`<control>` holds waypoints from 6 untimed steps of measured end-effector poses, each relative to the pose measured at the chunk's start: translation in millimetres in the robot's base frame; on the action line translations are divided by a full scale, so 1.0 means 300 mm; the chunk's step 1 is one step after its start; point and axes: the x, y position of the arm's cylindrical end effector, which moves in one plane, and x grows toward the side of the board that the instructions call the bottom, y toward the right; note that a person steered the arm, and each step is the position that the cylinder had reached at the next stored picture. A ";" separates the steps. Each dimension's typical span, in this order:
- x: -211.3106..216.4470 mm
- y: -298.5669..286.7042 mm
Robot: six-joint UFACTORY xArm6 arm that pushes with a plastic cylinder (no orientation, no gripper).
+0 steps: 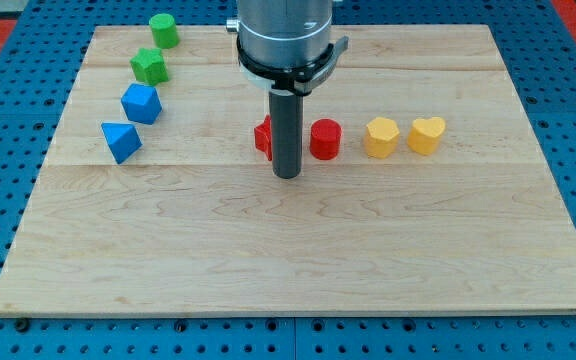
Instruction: Point at center left
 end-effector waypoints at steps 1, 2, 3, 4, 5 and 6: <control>0.073 -0.011; 0.140 -0.147; 0.124 -0.464; -0.047 -0.897; -0.107 -0.999; -0.303 -0.838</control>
